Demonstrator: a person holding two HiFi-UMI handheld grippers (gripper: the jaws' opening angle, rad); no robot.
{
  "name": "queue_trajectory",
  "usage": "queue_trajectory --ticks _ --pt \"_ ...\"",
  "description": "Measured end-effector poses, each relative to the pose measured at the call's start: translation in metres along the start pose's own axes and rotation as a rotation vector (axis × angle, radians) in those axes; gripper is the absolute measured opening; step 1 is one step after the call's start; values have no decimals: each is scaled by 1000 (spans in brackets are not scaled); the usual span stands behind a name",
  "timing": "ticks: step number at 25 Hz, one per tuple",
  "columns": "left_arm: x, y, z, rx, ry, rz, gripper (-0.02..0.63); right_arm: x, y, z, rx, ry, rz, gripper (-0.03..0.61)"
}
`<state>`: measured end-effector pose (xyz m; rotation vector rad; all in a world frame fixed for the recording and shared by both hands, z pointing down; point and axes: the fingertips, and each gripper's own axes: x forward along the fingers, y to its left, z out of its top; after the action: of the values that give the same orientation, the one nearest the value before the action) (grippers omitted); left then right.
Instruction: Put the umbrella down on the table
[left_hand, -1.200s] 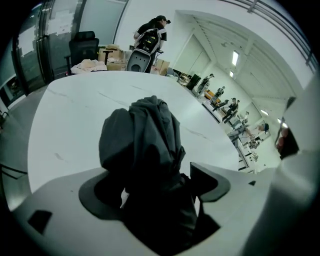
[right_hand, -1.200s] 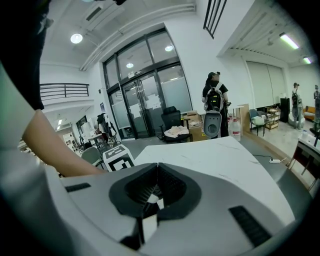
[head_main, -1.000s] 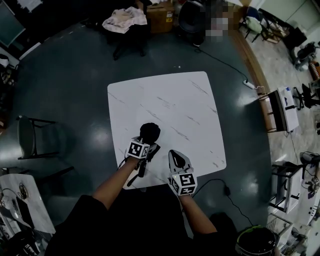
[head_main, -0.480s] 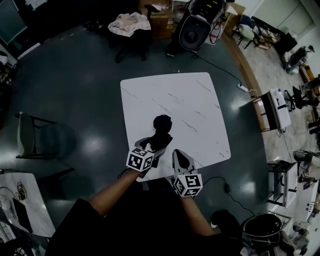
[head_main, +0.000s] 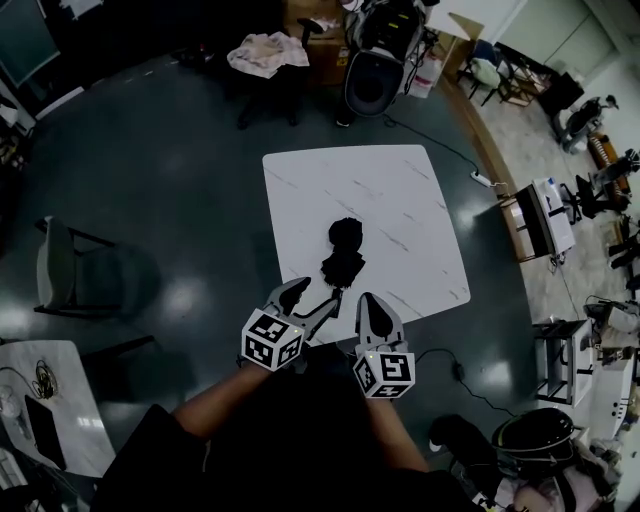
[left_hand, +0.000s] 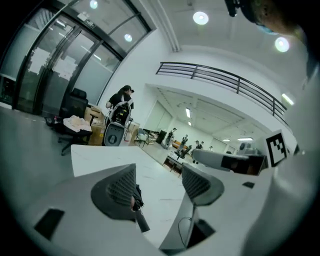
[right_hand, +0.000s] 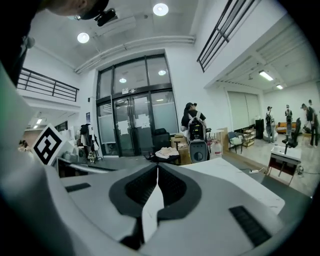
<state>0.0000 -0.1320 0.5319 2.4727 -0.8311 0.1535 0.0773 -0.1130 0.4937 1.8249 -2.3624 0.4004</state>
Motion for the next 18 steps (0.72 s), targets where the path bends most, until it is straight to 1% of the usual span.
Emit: queue_trajectory --ticks 1,3,5,7,8,11,14,16,18 --pt "-10 -2 5 12 -39 -3 278 -4 6 3 -5 -10 -9 18" --pt "-28 -4 15 18 -114 -8 181 -9 22 9 -6 -38 1 18" --pt "-43 -4 24 34 -163 29 132 -12 39 13 -5 -75 22 18" --pt "-57 -6 34 82 -203 77 55 -14 54 16 -8 -104 40 18" --pt "-63 -9 39 109 -224 93 35 -14 61 16 -12 -111 48 18" --pt "-80 -15 52 181 -274 130 28 -11 79 16 -45 -112 61 18" --pt "-93 -16 56 252 -292 167 26 -8 90 14 -84 -99 64 18" --pt "-100 -17 57 273 -296 181 26 -8 94 13 -95 -90 61 17" --pt "-104 -15 57 269 -298 189 26 -7 98 14 -106 -90 61 17"
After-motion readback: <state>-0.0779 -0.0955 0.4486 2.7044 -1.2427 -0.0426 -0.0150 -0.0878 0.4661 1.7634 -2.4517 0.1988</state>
